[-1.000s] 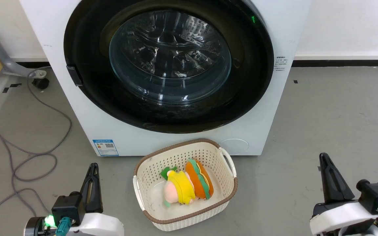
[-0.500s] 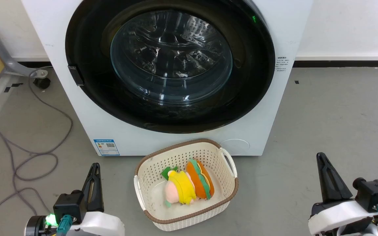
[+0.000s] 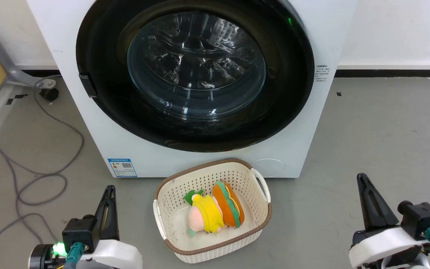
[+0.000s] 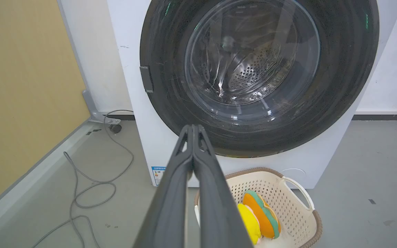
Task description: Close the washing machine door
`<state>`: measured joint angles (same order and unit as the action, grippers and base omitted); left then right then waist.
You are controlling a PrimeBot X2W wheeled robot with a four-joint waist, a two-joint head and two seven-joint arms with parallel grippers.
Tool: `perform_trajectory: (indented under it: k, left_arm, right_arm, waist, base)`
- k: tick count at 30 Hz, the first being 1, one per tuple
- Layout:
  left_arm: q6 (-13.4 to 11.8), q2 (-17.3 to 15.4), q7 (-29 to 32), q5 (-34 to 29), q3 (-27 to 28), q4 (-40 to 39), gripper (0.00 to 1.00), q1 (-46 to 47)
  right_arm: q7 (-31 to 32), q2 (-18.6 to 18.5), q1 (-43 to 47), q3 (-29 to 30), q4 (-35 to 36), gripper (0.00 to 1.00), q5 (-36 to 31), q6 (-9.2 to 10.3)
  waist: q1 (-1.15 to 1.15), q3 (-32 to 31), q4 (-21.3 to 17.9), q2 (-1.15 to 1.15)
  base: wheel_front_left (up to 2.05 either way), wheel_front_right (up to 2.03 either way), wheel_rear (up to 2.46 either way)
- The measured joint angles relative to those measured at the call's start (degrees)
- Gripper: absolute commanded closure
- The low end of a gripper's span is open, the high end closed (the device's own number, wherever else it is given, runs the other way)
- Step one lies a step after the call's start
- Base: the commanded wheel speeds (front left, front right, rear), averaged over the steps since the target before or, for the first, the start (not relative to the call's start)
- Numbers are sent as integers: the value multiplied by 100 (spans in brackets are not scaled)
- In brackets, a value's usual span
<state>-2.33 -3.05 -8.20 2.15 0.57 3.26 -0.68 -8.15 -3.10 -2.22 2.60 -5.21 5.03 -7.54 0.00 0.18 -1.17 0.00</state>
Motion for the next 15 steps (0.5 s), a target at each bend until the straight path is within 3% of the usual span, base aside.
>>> perform_trajectory:
  k: [15]
  left_arm:
    - [51,1,171,-25,-12,-57,100,2]
  right_arm:
    - [176,0,50,-51,102,100,-65,0]
  waist:
    - [0,-4,25,0]
  base:
    - [0,0,0]
